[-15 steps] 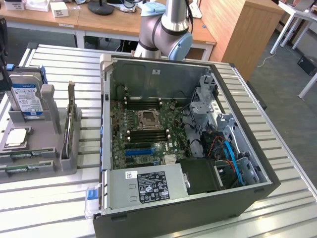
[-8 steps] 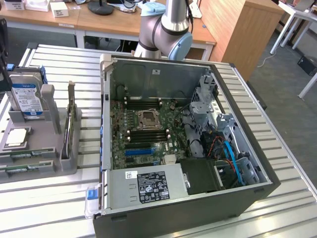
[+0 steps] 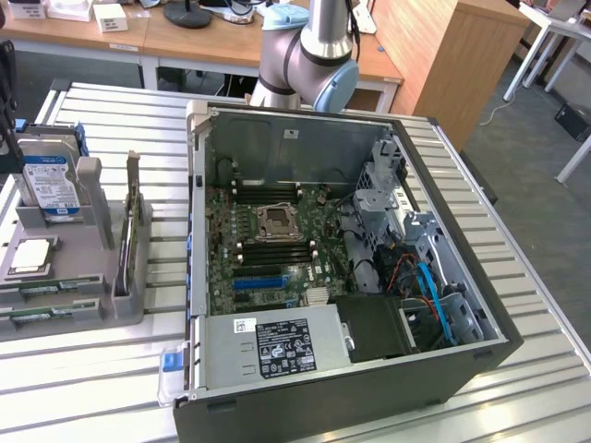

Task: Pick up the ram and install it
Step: 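Pick up the ram and move it above insertion slot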

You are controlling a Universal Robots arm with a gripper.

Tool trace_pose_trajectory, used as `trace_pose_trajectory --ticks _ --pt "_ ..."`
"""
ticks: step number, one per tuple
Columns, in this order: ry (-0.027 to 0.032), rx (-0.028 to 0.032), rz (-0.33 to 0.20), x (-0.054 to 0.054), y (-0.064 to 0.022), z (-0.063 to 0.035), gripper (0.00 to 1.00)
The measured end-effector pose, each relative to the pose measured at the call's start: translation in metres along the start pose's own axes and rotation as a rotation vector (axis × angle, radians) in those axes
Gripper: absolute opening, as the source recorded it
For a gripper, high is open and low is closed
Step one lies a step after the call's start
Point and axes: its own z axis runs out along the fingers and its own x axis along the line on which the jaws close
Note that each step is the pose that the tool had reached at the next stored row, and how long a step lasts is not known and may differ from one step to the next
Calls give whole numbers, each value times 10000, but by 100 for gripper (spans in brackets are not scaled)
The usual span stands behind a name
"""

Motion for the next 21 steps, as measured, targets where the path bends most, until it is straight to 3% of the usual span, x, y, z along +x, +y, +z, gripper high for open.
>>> trace_pose_trajectory --ticks 4,7,11,15,21 --pt "0 0 0 0 0 0 17" --pt "1 1 0 0 0 0 30" --pt "0 2 0 0 0 4 30" --pt "-33 4 0 -2 -1 69 30" --pt "-38 3 -1 -4 -3 178 30"
